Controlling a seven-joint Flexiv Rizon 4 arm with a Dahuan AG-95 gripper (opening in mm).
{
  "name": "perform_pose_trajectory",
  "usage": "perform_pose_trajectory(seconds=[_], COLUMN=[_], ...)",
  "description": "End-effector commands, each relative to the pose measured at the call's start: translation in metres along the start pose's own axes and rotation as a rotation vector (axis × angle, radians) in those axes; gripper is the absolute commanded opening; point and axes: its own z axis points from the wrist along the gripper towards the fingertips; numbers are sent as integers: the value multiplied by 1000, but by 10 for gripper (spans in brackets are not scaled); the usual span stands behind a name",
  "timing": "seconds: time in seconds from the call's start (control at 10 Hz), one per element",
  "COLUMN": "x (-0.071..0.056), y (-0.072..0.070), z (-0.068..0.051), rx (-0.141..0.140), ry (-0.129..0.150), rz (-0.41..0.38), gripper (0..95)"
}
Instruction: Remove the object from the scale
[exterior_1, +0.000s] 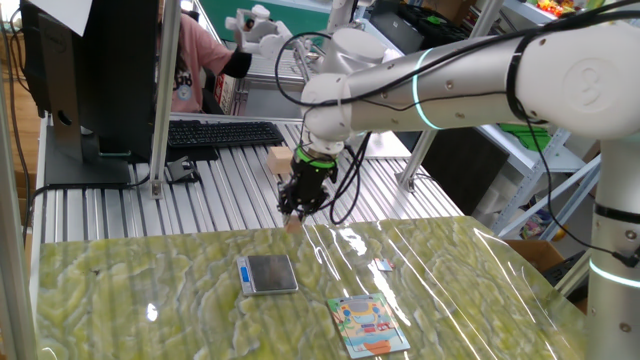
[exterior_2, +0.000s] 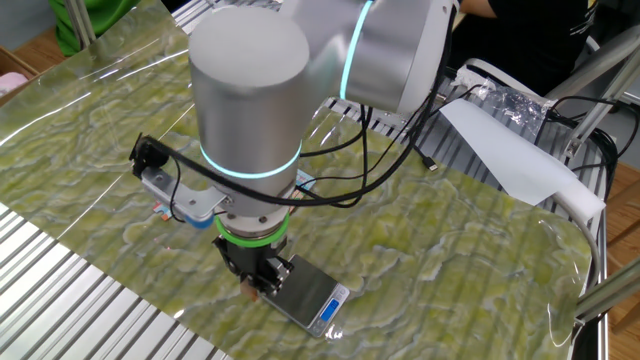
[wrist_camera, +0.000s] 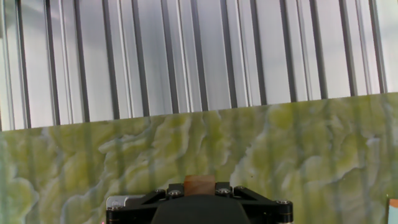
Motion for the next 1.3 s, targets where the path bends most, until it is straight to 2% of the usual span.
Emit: perform_pose_trajectory(seconds=[0.1,0.2,0.4,0.7,1.0,1.3], x=[1,1,1,1,2,9], y=[-1,-1,-1,-1,-2,-9], z=[0,0,0,0,-2,-15], rx=[6,13,23,23,28,23], ry=[-18,-16,6,3,3,11], rz=[75,94,88,72,18,0], gripper=[0,0,0,0,0,0])
